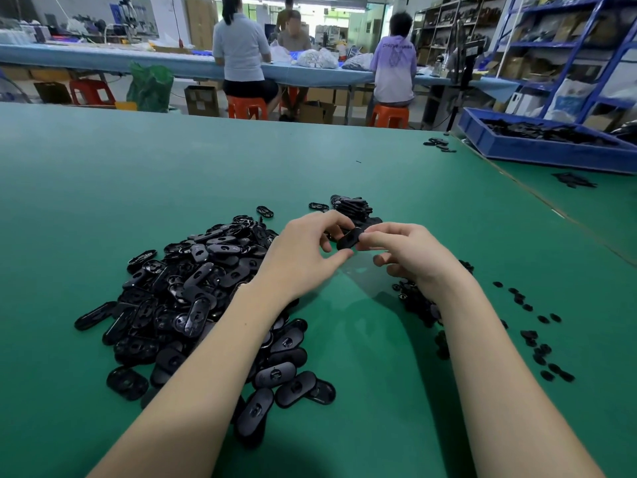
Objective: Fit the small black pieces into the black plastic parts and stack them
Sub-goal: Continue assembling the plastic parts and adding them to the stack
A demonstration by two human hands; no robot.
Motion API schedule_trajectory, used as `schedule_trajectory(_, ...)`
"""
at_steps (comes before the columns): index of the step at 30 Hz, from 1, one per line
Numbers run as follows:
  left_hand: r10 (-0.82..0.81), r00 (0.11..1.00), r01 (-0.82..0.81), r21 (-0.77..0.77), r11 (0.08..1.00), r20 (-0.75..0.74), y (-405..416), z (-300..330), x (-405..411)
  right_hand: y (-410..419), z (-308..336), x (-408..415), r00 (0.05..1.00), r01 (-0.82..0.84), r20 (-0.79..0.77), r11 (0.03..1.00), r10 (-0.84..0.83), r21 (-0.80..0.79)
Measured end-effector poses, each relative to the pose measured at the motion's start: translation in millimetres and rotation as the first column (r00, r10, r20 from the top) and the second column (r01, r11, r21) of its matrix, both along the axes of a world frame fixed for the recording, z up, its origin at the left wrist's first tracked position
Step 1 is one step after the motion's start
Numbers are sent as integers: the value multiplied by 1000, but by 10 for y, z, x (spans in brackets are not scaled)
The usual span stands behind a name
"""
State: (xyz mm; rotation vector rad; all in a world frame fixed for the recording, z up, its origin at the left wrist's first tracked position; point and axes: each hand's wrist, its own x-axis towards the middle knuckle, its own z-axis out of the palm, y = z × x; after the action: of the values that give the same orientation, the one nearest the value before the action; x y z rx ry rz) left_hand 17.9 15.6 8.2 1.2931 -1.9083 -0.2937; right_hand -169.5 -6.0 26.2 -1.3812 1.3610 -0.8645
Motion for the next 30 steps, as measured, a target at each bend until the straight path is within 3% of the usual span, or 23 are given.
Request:
schedule_trajectory(1,0,1000,0,-1,1000,2,1,-1,3,10,26,-17,998,-25,-62,1000,24,-9)
schedule_trajectory(3,1,1000,-1,7,1000,-2,-5,-1,16,16,104,-88,935,-78,-349,996,55,-53)
schedule_trajectory(5,5,1000,-4,21,1000,-25,-14,-2,33,13,186,-166,733,-99,-680,991,13,-88)
schedule_trajectory(6,8,999,-7,25,1000,-31,-18,-3,38,25,225,-189,639,-77,-768,993,-23,-94)
schedule_trajectory(9,9,1000,-9,26,1000,-12,-25,-6,32,80,262,-192,529,-24,-848,999,-27,-47)
schedule_trajectory(17,11,1000,-11,38,999,2,-35,-23,50,113,225,-186,465,13,-885,1000,-3,4)
schedule_trajectory(24,13,1000,-13,46,999,4,-28,-21,64,80,166,-179,506,19,-862,999,-41,-36)
schedule_trajectory(26,12,1000,-12,42,999,8,-27,-18,64,48,151,-198,624,-30,-781,998,-27,-58)
schedule_trajectory(28,13,1000,-14,41,999,28,-23,-15,61,46,150,-193,809,-82,-588,993,16,-86)
schedule_trajectory(30,16,999,-17,36,999,50,-18,-15,54,67,160,-155,917,-111,-394,987,58,-114)
